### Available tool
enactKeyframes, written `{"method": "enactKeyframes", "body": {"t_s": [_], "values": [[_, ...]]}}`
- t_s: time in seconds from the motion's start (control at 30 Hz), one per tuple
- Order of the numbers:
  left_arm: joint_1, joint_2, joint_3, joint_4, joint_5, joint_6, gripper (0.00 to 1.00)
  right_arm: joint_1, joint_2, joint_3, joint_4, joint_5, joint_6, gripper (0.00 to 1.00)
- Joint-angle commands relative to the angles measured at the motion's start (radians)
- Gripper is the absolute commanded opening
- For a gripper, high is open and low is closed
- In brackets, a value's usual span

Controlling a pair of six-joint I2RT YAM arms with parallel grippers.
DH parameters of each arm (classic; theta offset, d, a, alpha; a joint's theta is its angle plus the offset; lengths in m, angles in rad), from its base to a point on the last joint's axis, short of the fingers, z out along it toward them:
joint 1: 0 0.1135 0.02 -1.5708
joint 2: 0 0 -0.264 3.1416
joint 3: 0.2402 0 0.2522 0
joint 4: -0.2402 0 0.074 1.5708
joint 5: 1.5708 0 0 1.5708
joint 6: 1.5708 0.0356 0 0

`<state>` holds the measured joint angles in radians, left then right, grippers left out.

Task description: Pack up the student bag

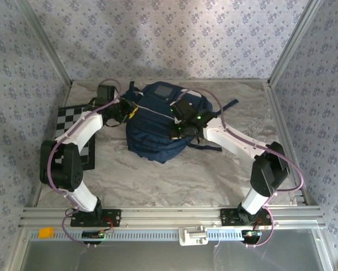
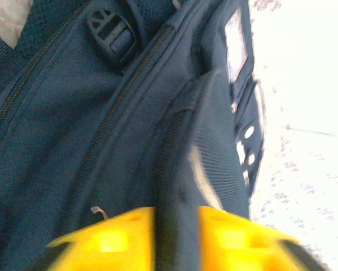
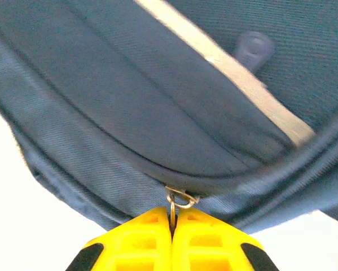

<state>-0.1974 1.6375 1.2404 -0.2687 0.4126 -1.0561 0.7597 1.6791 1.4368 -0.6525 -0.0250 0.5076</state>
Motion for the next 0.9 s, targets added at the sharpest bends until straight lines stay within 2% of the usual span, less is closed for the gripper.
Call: {"method": "enactKeyframes", "body": {"t_s": [0.0,0.1,0.27,0.43,0.6,0.87], "values": [[0.010,-0.093,-0.040,0.096,0.023,-0.051,0.41,0.029,0.037,0.051,0.079,-0.091,0.032,0.00],[-0.028,-0.200,-0.142,0.116,-0.009,-0.144,0.53,0.044,0.048,0.050,0.086,-0.058,0.033,0.00],[-0.142,-0.281,-0.267,0.200,-0.070,-0.315,0.60,0.044,0.040,0.016,0.093,-0.040,0.034,0.00],[-0.278,-0.256,-0.279,0.235,-0.179,-0.435,0.60,0.046,0.033,-0.010,0.117,-0.039,0.042,0.00],[-0.347,-0.213,-0.247,0.223,-0.271,-0.474,0.58,0.048,0.034,-0.014,0.127,-0.023,0.038,0.00],[-0.405,-0.148,-0.205,0.183,-0.351,-0.503,0.43,0.051,0.031,-0.010,0.138,-0.020,0.035,0.00]]}}
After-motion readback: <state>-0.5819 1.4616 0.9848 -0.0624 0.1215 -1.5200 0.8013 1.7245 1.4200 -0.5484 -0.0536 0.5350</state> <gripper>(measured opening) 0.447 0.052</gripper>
